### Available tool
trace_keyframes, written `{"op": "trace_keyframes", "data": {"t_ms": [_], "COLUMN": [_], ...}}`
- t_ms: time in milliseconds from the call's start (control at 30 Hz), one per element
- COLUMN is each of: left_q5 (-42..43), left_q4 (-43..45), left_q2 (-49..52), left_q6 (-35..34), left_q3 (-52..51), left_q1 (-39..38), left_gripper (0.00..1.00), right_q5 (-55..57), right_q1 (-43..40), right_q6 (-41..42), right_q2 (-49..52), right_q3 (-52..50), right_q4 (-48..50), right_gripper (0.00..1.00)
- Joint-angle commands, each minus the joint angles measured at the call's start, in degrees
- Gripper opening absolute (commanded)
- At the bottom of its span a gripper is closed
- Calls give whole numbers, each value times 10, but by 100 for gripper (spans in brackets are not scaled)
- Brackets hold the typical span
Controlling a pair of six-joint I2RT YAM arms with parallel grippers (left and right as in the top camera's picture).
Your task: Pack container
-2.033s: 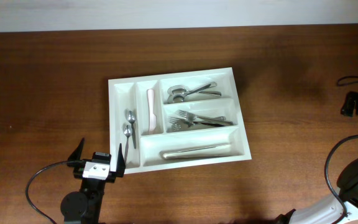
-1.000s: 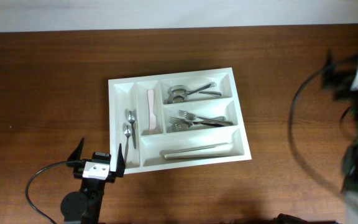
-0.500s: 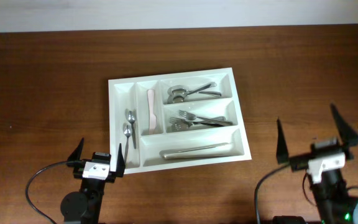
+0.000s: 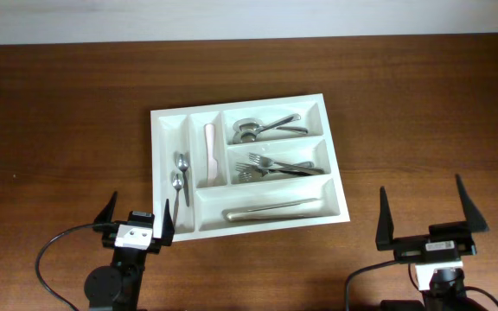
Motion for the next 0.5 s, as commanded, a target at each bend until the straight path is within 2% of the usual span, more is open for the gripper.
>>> {"op": "trace_keyframes", "data": {"t_ms": [0,233,467], "left_q5": [-6,-6,-6], "left_q4": [-2,-2,-2], "left_q2": [-4,-4,-4], "left_q6": [5,5,5], "left_q3": [-4,-3,-3], "left_q1": [3,3,3], "left_gripper": [99,99,99], "right_q5": [-7,-12,-14], "right_q1": [5,5,5], "right_q6": [3,3,3], "right_q2": [-18,-18,-18], "right_q3": [-16,-38,-102], "right_q4": [5,3,10], "right_gripper": [99,99,99]}}
